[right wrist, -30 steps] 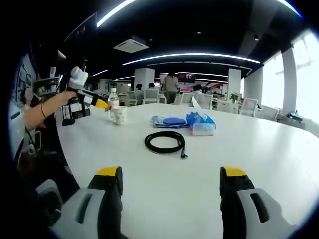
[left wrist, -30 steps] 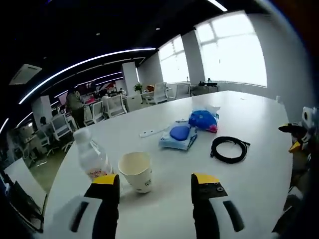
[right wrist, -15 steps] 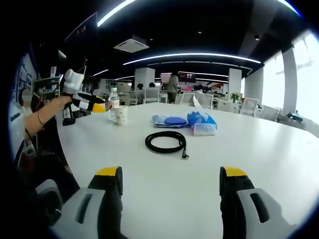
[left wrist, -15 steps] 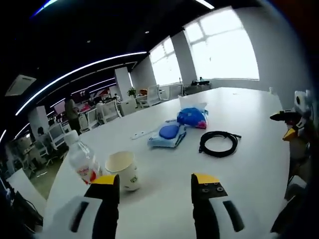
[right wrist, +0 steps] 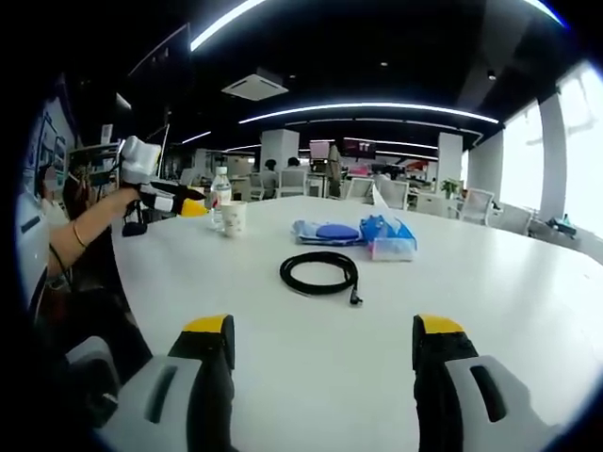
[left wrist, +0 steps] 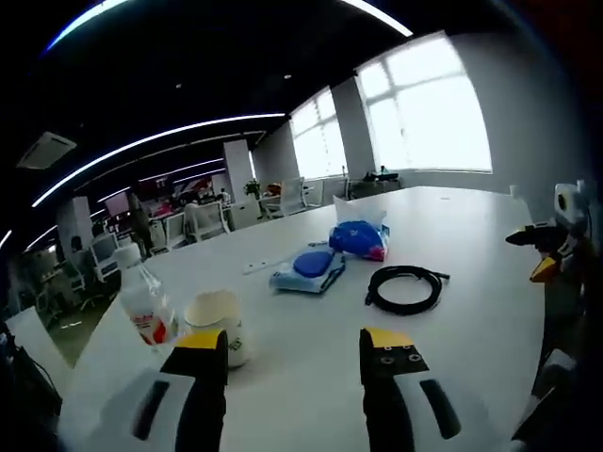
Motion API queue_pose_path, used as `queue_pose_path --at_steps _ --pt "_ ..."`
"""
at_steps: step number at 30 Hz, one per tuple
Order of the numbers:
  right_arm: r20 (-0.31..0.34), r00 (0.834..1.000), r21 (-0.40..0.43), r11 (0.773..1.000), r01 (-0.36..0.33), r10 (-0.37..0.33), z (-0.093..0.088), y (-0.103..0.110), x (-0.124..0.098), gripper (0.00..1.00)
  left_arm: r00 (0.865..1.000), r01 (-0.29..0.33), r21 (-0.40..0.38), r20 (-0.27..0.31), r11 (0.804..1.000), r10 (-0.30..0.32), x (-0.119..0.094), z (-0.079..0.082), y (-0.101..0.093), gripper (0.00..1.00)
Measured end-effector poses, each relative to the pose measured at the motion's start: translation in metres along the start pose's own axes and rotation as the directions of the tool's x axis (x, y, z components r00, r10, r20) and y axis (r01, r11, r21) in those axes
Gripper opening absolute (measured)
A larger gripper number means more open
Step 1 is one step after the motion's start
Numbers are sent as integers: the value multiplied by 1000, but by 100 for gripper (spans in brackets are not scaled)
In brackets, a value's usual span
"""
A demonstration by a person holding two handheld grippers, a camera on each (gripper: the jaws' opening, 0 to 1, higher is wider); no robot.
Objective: Arrange the tabletop items into an orderly group along one side of the table until the central work area is clear of visible clutter.
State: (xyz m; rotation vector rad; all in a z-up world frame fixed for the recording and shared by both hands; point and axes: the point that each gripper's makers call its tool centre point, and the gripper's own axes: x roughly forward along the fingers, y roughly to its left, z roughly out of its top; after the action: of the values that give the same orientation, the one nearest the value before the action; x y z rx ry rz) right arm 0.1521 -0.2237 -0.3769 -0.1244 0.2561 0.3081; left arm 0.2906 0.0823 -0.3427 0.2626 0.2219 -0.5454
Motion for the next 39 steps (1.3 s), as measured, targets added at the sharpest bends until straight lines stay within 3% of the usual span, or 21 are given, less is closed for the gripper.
queue_pose_path --at_steps 22,35,39 --pt "12 1000 -34 999 -11 11 11 -1 7 75 999 40 -29 3 999 -40 4 -5 -18 56" --pt "-3 1000 -36 999 -17 17 8 1 10 74 991 137 -22 12 990 -137 23 -5 -59 56" --pt "1 1000 -40 999 -15 15 10 0 10 74 989 149 -52 3 987 -149 28 -6 -65 56"
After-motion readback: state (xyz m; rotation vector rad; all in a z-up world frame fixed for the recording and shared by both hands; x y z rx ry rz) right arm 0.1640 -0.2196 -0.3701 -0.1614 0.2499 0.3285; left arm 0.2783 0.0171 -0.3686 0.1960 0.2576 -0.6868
